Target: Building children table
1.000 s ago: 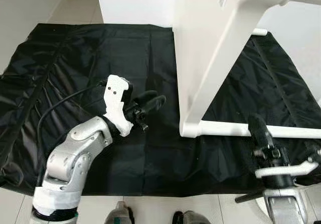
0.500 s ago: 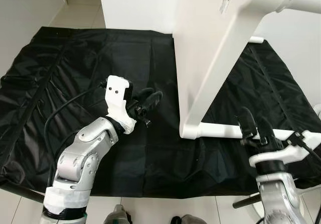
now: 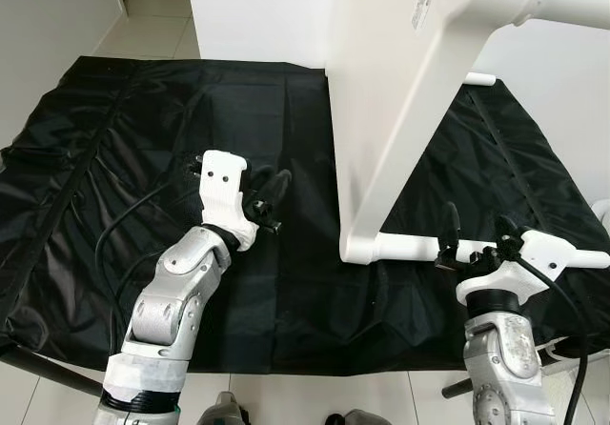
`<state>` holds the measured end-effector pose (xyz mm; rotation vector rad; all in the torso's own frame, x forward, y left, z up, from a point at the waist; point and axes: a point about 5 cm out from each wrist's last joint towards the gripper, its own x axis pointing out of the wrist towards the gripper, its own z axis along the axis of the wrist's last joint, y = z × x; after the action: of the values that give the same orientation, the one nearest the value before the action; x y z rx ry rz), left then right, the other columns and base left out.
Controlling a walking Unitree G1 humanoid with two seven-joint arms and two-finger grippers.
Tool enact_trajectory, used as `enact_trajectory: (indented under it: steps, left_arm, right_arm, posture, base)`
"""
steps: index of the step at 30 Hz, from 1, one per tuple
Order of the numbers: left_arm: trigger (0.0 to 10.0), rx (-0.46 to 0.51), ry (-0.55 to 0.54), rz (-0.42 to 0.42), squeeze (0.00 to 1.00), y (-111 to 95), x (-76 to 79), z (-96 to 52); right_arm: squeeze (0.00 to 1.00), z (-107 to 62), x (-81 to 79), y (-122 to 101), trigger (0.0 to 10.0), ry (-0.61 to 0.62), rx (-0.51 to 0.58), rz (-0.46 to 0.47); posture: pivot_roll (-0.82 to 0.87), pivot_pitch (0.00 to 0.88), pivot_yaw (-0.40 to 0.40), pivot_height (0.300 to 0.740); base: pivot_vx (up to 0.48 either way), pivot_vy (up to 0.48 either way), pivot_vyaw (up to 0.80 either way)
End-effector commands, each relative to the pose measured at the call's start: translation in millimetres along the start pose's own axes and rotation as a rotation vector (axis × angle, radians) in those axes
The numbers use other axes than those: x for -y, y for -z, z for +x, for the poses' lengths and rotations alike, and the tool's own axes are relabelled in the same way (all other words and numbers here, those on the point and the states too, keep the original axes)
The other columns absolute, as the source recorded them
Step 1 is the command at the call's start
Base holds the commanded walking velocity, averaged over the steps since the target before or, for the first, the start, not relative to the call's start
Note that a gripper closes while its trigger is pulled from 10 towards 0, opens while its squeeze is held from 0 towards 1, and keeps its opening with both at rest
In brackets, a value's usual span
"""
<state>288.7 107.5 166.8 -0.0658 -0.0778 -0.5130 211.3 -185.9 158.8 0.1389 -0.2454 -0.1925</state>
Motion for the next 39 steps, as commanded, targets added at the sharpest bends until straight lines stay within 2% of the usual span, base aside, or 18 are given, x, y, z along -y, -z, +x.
enact_trajectory:
  steps: [1, 9, 14, 19, 25, 29, 39]
  left_arm:
    - [10.0, -0.015, -0.08, 0.035, 0.0, 7, -2.8, -0.3]
    - [10.0, -0.034, -0.137, 0.075, 0.0, 18, -6.5, 0.5]
    - [10.0, -0.036, -0.14, 0.058, 0.0, 18, -4.4, 3.4]
    - [10.0, -0.051, -0.176, 0.053, 0.0, 19, 2.0, 11.3]
    - [10.0, -0.038, -0.171, 0.065, 0.0, 19, 4.7, 14.3]
    - [10.0, -0.031, -0.179, 0.085, 0.0, 19, 7.0, 17.3]
    - [10.0, -0.012, -0.153, 0.116, 0.0, 13, 15.0, 21.0]
  right_arm:
    - [0.0, -2.5, 0.0, 6, 10.0, 0.011, -0.016, -0.022]
    - [0.0, 0.4, 1.6, 16, 10.0, 0.046, -0.044, -0.065]
    - [0.0, 4.7, 0.6, 18, 10.0, 0.052, -0.051, -0.087]
    - [0.0, 17.9, -2.7, 23, 10.0, 0.049, -0.06, -0.102]
    - [0.0, 22.9, -4.8, 25, 10.0, 0.048, -0.067, -0.115]
    - [0.0, 32.5, -12.7, 34, 10.0, 0.003, -0.094, -0.124]
    - [0.0, 48.6, -12.7, 41, 10.0, -0.011, -0.111, -0.143]
  posture:
    - [0.05, 0.035, -0.027, 0.74]
    - [0.05, 0.039, -0.028, 0.74]
    - [0.05, 0.04, -0.029, 0.74]
    - [0.05, 0.046, -0.031, 0.74]
    - [0.05, 0.048, -0.033, 0.74]
    - [0.06, 0.054, -0.037, 0.74]
    - [0.07, 0.051, -0.046, 0.74]
  base:
    - [0.0, 0.0, 0.0]
    - [0.0, 0.0, 0.0]
    - [0.0, 0.0, 0.0]
    - [0.0, 0.0, 0.0]
    - [0.0, 0.0, 0.0]
    - [0.0, 0.0, 0.0]
    - [0.0, 0.0, 0.0]
